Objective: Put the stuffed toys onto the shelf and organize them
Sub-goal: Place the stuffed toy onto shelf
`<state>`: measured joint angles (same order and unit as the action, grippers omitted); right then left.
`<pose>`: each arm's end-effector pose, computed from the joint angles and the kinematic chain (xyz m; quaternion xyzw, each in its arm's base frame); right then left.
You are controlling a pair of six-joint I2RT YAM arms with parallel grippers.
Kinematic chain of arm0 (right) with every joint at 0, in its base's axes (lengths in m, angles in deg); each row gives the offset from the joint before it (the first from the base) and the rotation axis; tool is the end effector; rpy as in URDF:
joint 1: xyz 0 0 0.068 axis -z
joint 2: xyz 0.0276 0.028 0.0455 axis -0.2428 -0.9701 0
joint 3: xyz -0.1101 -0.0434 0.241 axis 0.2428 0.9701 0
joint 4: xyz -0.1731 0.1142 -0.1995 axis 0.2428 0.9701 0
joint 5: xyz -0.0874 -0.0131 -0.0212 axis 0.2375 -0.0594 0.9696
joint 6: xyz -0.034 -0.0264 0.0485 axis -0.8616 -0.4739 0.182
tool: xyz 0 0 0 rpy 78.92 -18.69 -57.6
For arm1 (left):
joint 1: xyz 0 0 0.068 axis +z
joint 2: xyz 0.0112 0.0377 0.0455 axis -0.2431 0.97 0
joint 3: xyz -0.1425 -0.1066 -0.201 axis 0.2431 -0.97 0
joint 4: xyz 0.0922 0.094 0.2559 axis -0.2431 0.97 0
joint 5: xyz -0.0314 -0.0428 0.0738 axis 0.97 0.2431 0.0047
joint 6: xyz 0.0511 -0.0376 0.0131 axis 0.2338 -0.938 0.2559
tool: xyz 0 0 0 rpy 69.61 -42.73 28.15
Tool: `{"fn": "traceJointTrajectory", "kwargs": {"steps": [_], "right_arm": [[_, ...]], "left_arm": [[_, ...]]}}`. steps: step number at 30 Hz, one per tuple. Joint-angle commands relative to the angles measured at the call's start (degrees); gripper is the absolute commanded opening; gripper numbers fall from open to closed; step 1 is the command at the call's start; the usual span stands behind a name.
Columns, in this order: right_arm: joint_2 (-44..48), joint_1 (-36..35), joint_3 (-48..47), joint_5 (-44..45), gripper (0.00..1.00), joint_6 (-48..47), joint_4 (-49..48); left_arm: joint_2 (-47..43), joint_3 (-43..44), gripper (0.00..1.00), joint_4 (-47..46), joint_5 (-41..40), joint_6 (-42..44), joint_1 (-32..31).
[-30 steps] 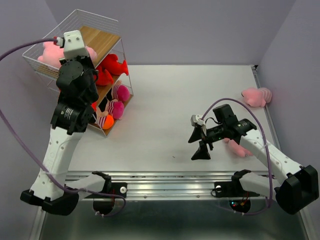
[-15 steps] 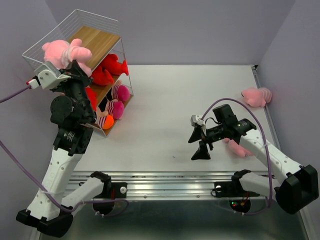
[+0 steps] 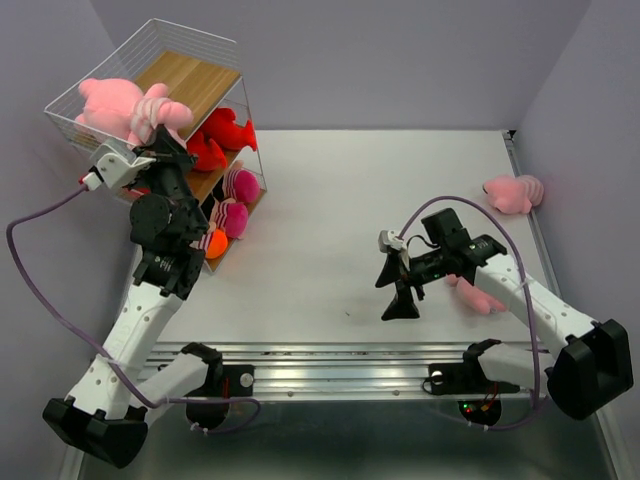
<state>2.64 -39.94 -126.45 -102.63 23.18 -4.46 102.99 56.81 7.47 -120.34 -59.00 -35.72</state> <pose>0.1961 0.1441 0.2377 -0.5516 0.6397 0.4621 0.2701 0.2097 -0.0447 0.4802 -0.3173 0.4348 -0.0934 0.8376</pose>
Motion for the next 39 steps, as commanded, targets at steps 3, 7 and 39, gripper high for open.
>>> {"fn": "traceJointTrajectory", "kwargs": {"steps": [3,7,39], "right_arm": [[-1.1,0.3,0.0,-1.2,1.00,-1.7,-0.2],[-2.4,0.3,-0.3,-1.8,1.00,-2.7,0.7],[-2.8,1.4,-0.5,-2.5,1.00,-5.1,2.0]], "left_arm": [[-2.2,-3.7,0.00,-8.1,-4.5,1.4,0.4],[-3.8,-6.4,0.00,-15.0,-3.7,0.6,0.3],[-8.4,-20.3,0.00,-35.2,-0.2,-27.2,1.2]]}}
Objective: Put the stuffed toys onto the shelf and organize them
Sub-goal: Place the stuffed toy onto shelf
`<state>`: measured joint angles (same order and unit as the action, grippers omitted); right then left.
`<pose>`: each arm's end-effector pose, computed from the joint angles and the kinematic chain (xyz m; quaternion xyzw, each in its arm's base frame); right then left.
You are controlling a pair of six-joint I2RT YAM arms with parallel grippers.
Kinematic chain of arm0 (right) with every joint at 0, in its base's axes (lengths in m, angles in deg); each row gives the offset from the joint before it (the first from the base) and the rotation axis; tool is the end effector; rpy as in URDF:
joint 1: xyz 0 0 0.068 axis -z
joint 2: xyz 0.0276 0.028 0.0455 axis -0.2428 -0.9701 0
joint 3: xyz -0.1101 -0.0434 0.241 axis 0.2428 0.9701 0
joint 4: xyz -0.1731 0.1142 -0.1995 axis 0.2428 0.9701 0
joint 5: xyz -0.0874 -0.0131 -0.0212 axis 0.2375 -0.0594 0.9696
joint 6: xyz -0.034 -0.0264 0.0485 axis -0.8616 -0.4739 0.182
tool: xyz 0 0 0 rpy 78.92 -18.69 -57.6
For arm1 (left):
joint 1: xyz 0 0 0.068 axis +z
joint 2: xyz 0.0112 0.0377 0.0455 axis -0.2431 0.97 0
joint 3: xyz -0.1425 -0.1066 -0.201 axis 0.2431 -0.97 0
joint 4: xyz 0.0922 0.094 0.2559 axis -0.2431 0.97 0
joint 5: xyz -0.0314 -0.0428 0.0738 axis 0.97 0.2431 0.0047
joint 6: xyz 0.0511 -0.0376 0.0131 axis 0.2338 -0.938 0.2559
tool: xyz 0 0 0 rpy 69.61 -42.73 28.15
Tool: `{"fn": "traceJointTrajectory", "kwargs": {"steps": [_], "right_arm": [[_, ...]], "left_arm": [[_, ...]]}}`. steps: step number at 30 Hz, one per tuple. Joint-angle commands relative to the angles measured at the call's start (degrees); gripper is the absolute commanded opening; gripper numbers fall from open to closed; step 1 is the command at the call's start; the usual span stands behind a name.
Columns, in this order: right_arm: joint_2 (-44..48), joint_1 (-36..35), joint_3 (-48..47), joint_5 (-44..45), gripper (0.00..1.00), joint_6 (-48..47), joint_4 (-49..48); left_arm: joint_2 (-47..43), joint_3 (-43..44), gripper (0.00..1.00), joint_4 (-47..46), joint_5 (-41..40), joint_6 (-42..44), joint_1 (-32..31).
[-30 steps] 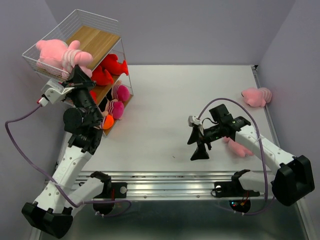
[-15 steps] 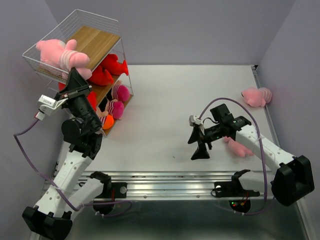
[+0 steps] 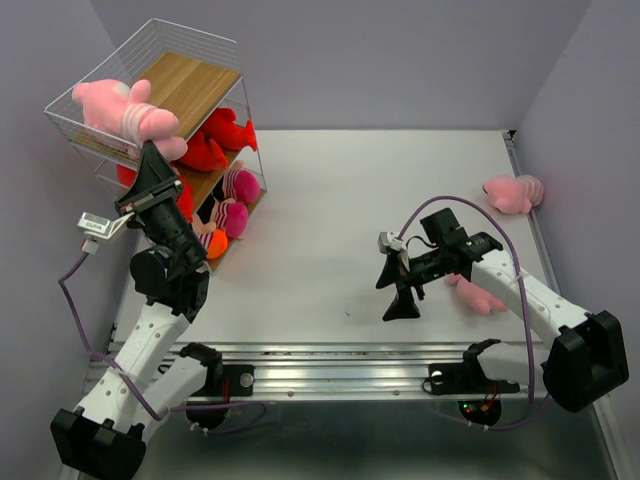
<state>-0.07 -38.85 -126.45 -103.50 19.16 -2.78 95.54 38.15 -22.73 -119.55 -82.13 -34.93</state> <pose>0.2012 0.1418 0.2265 -0.5555 0.6384 0.4654 0.2595 0.1752 -0.0290 0.4305 -0.3972 0.2175 -0.3362 0.8258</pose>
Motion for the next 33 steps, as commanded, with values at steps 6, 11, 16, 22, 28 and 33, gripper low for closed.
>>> {"fn": "traceJointTrajectory", "kwargs": {"steps": [6,11,16,22,28,33], "right_arm": [[-0.1,0.3,-0.5,-1.6,1.00,-1.2,0.4],[-0.3,0.3,-0.5,-1.6,1.00,-1.3,0.6],[-0.3,0.3,-0.5,-1.6,1.00,-1.4,0.6],[-0.3,0.8,-0.5,-1.7,1.00,-1.4,0.6],[-0.2,0.8,-0.6,-1.8,1.00,-1.5,0.7],[-0.2,0.8,-0.5,-1.8,1.00,-1.5,0.8]], "left_arm": [[-1.8,-2.5,0.00,-5.2,-1.3,-6.8,0.4],[-2.2,-2.7,0.00,-4.9,-1.8,-9.5,0.5],[-1.9,-2.6,0.00,-4.5,-2.2,-11.1,0.6],[-1.8,-2.9,0.00,-3.1,-3.2,-10.9,0.7],[-1.7,-3.6,0.00,-1.0,-3.8,-10.9,0.9],[-1.4,-4.0,0.07,-0.3,-3.7,-11.1,0.9]]}}
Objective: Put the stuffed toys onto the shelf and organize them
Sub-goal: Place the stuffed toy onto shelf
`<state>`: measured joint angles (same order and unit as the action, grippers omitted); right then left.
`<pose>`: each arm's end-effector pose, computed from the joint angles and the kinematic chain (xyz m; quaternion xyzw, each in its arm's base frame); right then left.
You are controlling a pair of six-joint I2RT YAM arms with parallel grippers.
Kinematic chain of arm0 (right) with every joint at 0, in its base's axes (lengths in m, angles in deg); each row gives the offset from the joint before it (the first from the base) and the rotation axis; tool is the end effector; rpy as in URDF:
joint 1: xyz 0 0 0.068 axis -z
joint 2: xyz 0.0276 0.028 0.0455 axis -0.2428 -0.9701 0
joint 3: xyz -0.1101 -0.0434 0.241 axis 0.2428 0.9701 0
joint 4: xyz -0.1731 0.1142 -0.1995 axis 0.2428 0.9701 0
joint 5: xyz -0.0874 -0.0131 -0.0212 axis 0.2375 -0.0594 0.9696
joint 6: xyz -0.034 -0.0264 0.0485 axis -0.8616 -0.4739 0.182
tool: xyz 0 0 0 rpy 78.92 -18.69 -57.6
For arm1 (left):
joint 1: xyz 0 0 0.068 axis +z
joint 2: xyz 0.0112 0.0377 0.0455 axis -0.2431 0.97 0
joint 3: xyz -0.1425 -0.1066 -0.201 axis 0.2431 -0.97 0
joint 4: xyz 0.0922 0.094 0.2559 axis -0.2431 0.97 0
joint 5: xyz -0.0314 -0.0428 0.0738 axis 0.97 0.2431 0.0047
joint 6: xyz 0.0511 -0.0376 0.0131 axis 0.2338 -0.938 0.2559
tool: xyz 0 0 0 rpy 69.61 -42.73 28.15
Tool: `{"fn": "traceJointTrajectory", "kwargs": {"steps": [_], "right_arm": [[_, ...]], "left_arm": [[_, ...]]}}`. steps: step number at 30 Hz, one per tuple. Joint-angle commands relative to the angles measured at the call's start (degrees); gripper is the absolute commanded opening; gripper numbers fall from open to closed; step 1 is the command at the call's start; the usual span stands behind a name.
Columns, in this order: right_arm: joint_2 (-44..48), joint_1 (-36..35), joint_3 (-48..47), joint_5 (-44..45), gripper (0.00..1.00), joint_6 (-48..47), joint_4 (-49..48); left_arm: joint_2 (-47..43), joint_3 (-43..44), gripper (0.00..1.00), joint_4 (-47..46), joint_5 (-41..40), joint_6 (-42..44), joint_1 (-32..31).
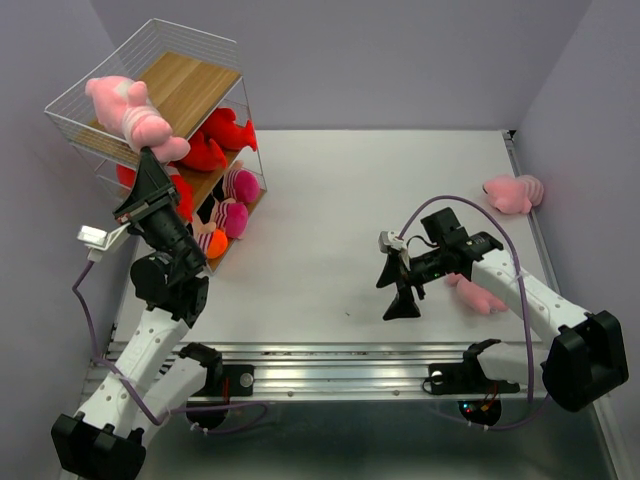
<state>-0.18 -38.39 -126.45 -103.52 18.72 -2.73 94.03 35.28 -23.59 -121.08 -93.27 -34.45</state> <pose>0.2024 0.1403 0.2261 -0.5549 0.6390 0.4638 0.2620 0.1725 -0.0254 0.4177 -0.4287 0.1756 -0.4036 0.7890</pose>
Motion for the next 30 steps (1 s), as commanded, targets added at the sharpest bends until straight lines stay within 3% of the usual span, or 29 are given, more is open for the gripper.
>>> {"fn": "traceJointTrajectory", "kwargs": {"steps": [1,8,10,23,30], "right_arm": [[0.0,0.3,-0.5,-1.8,1.00,-1.1,0.8],[-0.1,0.3,-0.6,-1.8,1.00,-1.2,0.8],[0.0,0.3,-0.6,-1.8,1.00,-1.2,0.8],[-0.1,0.9,-0.6,-1.9,1.00,-1.2,0.9],[-0.3,0.9,-0.7,-2.0,1.00,-1.4,1.0]], "left_arm": [[0.2,-1.3,0.12,0.5,-2.0,-0.1,0.4],[-0.1,-1.4,0.27,0.9,-1.4,-0.2,0.5],[-0.2,-1.3,0.36,1.2,-1.3,-0.2,0.5],[-1.8,-1.0,0.51,2.5,0.3,0.7,0.5],[-4.9,-1.6,0.69,6.1,4.1,0.8,0.5]]}}
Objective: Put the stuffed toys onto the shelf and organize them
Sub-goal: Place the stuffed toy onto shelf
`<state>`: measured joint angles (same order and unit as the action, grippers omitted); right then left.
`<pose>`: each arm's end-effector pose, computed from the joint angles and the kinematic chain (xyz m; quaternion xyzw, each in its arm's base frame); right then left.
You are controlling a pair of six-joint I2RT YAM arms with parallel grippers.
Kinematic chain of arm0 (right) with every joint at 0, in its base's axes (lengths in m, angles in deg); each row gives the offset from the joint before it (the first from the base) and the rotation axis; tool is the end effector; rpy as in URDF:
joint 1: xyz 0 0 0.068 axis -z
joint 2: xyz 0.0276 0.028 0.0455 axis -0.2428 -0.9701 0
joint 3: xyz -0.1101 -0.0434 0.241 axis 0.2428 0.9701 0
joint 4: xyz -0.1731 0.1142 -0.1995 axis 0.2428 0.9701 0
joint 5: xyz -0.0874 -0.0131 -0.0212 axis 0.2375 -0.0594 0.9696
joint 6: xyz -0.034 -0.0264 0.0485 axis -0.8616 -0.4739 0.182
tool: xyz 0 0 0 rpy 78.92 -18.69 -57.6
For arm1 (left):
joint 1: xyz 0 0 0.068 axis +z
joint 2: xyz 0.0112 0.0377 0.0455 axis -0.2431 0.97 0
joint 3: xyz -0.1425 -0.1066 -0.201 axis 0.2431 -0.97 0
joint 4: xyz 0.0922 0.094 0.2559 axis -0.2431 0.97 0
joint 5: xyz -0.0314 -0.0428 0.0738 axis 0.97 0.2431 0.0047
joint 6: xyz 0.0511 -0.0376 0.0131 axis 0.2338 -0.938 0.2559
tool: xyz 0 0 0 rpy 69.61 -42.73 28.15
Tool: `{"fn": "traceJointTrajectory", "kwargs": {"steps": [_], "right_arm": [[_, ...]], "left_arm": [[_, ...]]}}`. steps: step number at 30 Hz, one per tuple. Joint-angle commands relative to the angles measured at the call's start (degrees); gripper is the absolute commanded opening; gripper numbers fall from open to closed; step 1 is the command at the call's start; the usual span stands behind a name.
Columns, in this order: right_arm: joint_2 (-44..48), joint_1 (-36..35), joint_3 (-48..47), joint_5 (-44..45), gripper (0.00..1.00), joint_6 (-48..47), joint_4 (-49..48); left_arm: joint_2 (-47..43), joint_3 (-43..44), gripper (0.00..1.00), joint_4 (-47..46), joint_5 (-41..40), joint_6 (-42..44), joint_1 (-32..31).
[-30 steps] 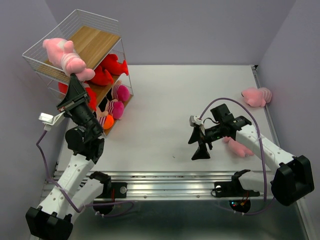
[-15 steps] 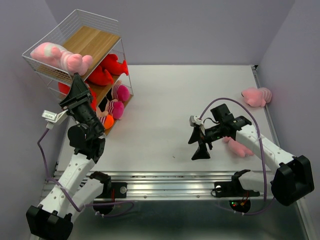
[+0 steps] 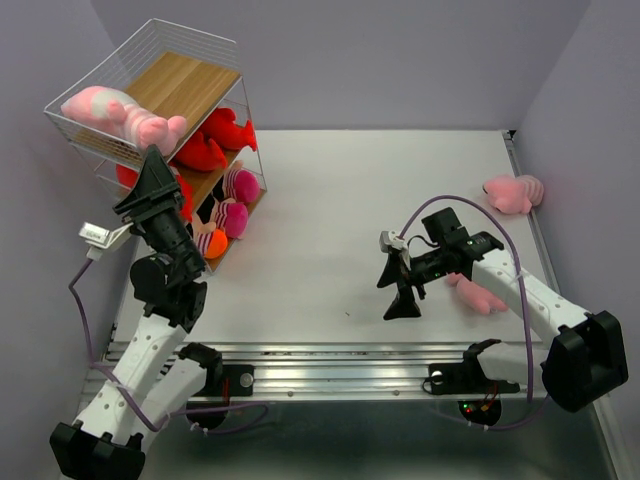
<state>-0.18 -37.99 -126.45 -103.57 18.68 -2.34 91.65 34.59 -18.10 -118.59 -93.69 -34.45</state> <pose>0.2028 0.1386 0.2259 -0.5518 0.6419 0.4640 0.2610 0.1704 -0.0263 0.4147 -0.4150 0.2105 -0.4008 0.7892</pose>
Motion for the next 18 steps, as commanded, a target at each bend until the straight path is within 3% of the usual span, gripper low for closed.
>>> {"fn": "traceJointTrajectory", "kwargs": {"steps": [1,18], "right_arm": [[-0.3,0.5,-0.6,-2.0,1.00,-1.3,0.6],[0.5,1.0,-0.6,-1.8,1.00,-1.8,0.9]], "left_arm": [[-3.2,-1.0,0.71,1.3,2.2,1.1,0.5],[-12.8,-1.1,0.90,15.9,9.9,2.5,0.4]]}}
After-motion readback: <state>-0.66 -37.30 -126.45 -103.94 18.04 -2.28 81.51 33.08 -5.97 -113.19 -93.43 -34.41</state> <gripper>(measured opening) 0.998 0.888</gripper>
